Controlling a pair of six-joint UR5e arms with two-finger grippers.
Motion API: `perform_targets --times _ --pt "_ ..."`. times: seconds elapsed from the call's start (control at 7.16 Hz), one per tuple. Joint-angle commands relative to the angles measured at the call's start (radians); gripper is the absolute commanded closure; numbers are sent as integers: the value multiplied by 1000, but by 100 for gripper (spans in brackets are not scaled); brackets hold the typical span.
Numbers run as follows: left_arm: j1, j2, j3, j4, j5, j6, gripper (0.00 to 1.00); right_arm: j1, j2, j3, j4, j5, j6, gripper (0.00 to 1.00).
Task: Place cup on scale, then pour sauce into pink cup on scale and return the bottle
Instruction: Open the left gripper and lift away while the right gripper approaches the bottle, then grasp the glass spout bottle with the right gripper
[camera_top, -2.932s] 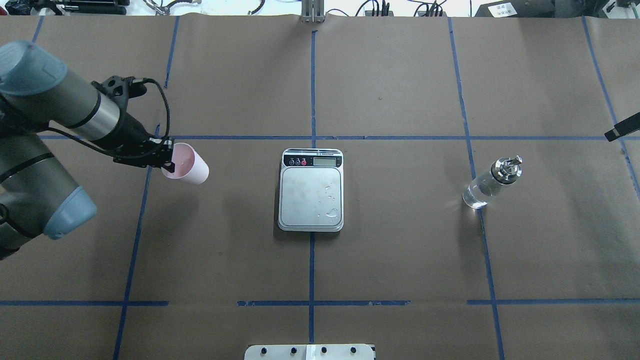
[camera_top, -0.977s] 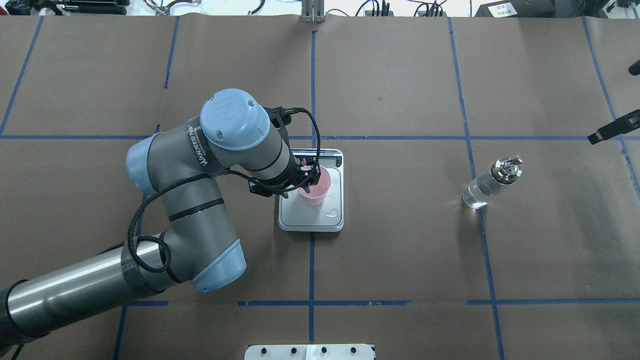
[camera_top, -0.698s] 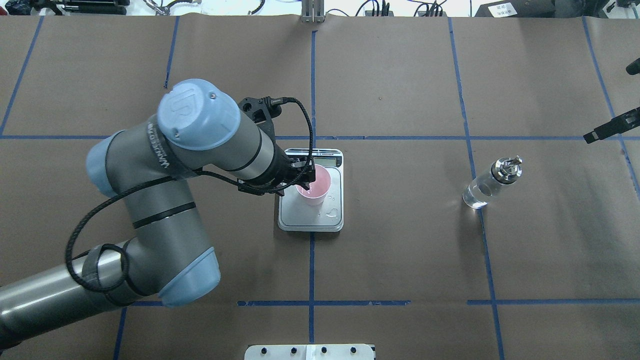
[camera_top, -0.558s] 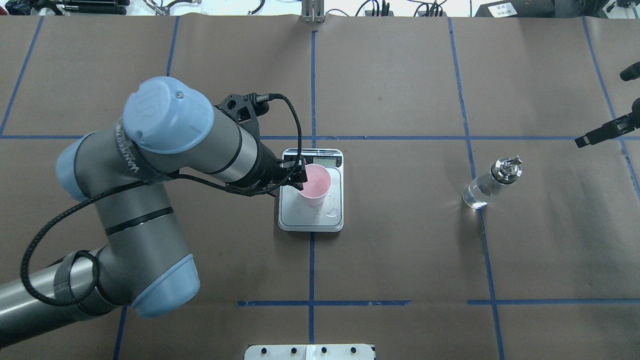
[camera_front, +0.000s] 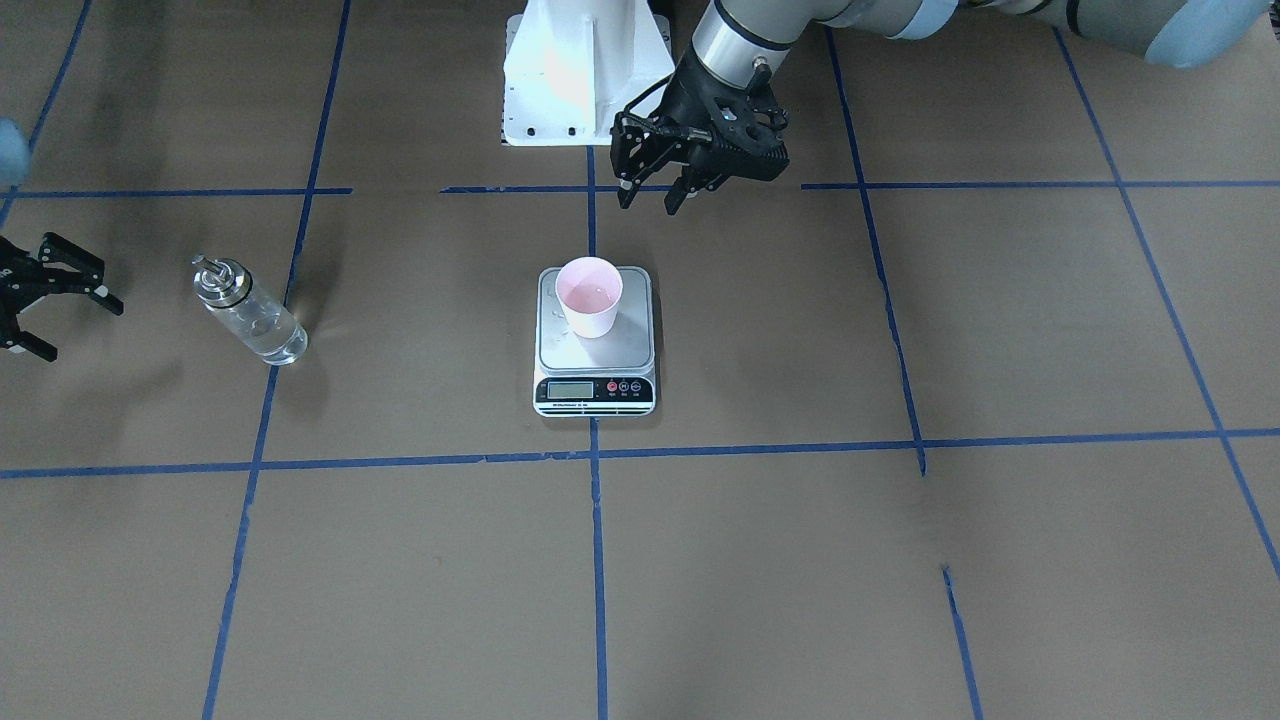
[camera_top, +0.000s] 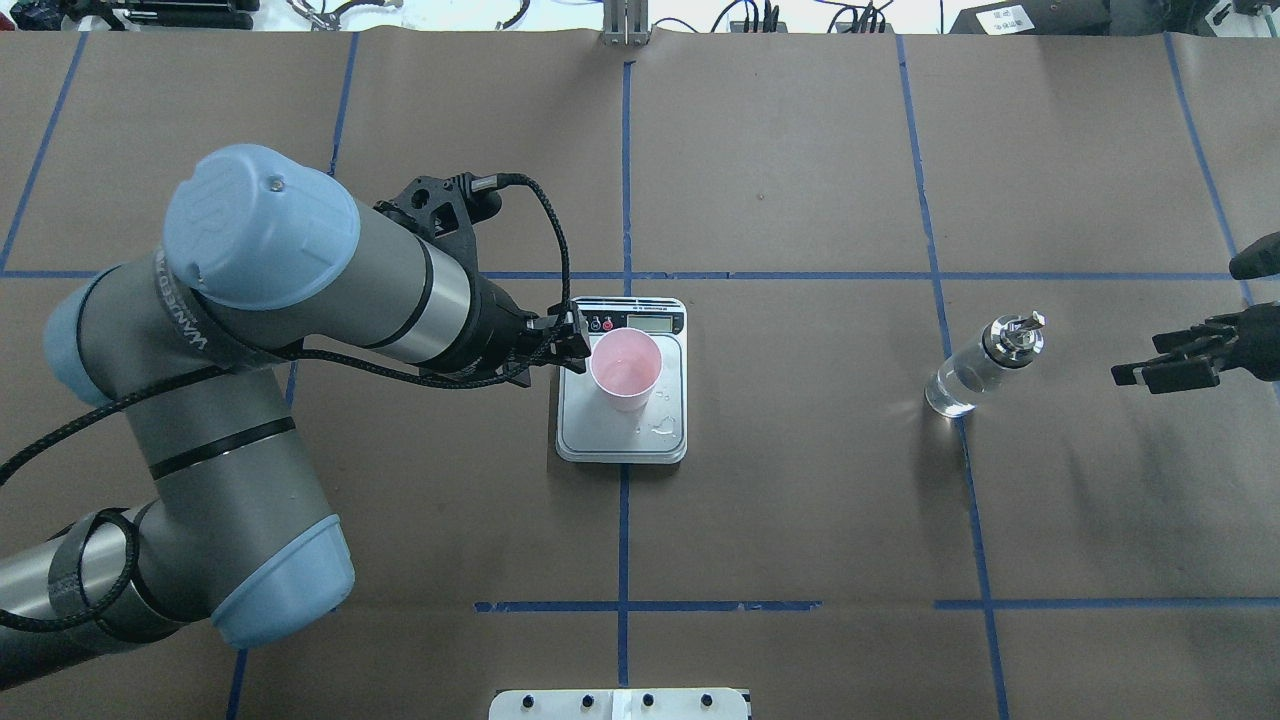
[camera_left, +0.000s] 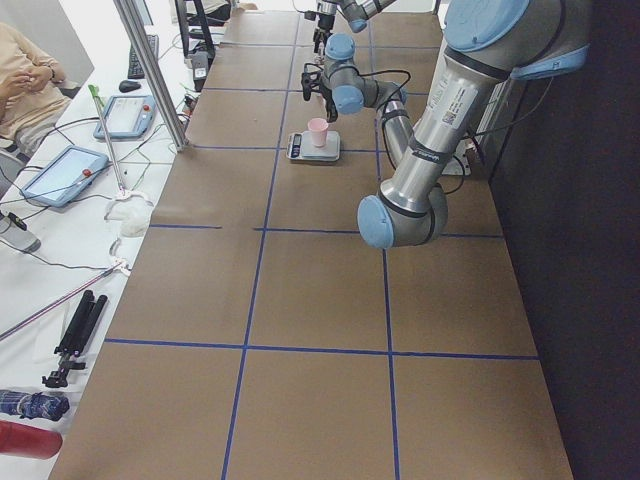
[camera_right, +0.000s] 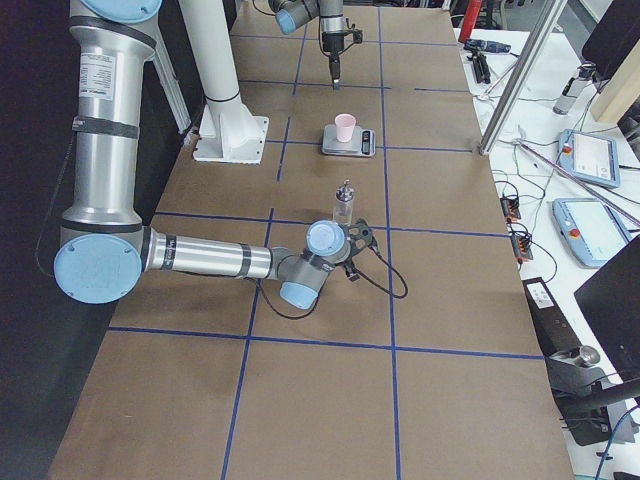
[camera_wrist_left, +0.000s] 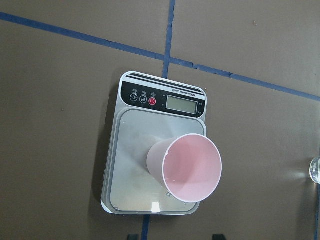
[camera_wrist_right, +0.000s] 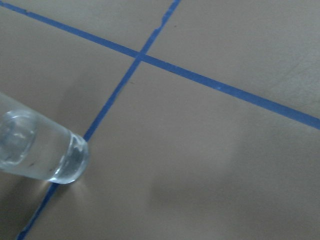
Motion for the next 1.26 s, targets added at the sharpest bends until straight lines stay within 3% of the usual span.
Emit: perform_targets --times 0.0,0.56,0.98,1.12 --pt "-11 1 14 -2 3 2 39 -71 -10 43 167 -36 127 0" --pt "-95 0 17 -5 3 54 39 -301 -14 174 169 -382 180 0" --pt "-103 0 19 -5 3 54 39 -436 -144 275 167 -478 198 0" --pt "-107 0 17 -5 3 54 39 -475 -152 277 167 -572 302 0"
